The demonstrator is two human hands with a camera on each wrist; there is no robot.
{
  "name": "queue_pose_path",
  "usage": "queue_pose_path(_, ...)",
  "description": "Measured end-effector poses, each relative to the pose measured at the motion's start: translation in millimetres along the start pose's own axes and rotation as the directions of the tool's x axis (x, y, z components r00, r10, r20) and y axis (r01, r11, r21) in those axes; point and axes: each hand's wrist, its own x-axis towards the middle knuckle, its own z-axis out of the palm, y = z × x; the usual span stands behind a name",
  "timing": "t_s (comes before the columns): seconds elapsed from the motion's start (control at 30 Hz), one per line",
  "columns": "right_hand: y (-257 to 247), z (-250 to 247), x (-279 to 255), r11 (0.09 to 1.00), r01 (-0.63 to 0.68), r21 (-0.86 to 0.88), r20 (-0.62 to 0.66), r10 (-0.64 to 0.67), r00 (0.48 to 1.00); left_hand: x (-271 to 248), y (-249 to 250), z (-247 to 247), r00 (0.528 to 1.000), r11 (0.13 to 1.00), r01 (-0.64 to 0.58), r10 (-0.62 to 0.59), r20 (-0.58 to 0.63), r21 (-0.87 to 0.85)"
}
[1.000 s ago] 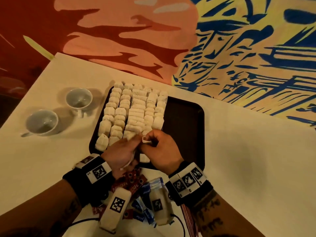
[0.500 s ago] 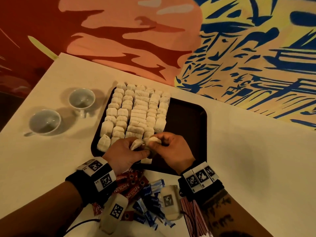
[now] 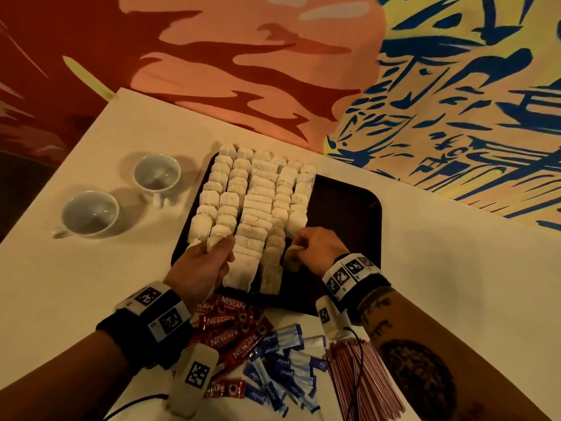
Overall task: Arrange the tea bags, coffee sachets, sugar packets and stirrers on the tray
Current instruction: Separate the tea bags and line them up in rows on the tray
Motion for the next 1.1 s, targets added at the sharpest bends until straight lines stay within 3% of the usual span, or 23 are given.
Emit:
queue_pose_path(0.17, -5, -8, 18, 1.000, -0.018, 0.011, -0.093, 0.019, 0.995, 0, 0, -6, 1.000, 0.999, -0.012, 0.011, -0.023, -0.036)
queue_pose_path(0.53, -15, -16, 25, 0.998, -0.062, -0.013, -0.124, 0.060, 0.991, 1, 7, -8, 1.000, 0.998, -0.027, 0.027, -0.002, -0.054)
queue_pose_path(0.67, -36, -19, -14, 0.991, 0.025, 0.130, -0.233, 0.006, 0.973, 4, 10, -1, 1.000, 0.992, -0.003, 0.001, -0.012, -0.125)
queue_pose_path(0.8, -68, -3, -76, 0.881, 0.188, 0.434, -0.030, -0.194, 0.980, 11, 9, 7, 0.996, 0.983, 0.005, -0.020, -0.082, -0.182)
queue_pose_path(0.87, -76, 9, -95, 0.839, 0.242, 0.487, -0.010, -0.272, 0.962, 8, 12, 16, 0.996, 0.980, 0.019, -0.036, -0.084, -0.196)
queue_pose_path(0.97, -75, 27, -100, 0.782, 0.237, 0.577, -0.112, -0.211, 0.971, 3, 15, 31, 0.997, 0.966, 0.062, -0.070, -0.023, -0.251)
queue_pose_path(1.1, -60, 33, -94, 0.761, 0.218, 0.611, -0.264, -0.064, 0.963, -6, 14, 42, 0.999, 0.961, 0.004, 0.008, 0.044, -0.278)
